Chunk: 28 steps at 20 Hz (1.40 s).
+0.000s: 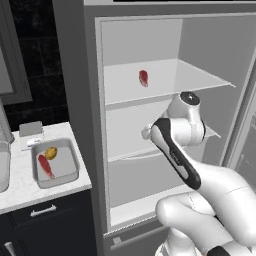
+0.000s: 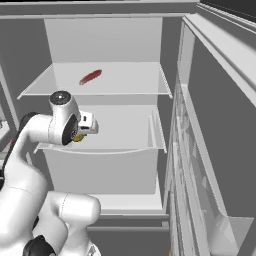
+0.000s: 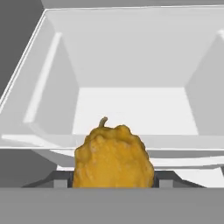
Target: Place one squash and one steak in each tupperware on the nearby counter, to pack two identical lunches.
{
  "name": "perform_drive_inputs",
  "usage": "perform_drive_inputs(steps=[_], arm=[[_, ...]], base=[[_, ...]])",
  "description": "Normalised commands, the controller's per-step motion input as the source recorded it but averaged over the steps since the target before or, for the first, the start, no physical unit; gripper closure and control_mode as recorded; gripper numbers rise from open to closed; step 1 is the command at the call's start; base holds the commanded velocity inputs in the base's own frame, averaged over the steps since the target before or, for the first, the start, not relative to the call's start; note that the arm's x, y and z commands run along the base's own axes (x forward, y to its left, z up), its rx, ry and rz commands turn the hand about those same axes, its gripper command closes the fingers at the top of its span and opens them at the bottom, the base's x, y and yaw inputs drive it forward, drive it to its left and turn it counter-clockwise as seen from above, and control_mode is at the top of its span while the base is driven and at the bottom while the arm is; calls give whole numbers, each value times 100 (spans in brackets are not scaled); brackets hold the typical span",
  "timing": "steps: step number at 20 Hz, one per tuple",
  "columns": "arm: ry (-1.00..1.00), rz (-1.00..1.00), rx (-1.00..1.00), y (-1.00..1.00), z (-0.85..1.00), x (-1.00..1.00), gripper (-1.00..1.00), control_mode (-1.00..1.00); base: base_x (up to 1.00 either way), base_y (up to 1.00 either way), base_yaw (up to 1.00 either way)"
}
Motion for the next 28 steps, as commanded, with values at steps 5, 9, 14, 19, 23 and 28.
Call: perform_drive_inputs(steps=[5,9,14,19,23,28], arm=[[35,6,-12,0,39,-87,100,-100],[0,5,2,-13,-3,-100,100,-100],[-3,4,2,-6,0,-92,100,-100],[0,0,0,0,0,-50,100,-100],[0,0,0,0,0,-24,100,100],[0,0,0,0,0,0,100,100]], base=[[0,0,0],[0,0,0],[0,0,0],[0,0,0],[-29,3,0],[-53,55,0]])
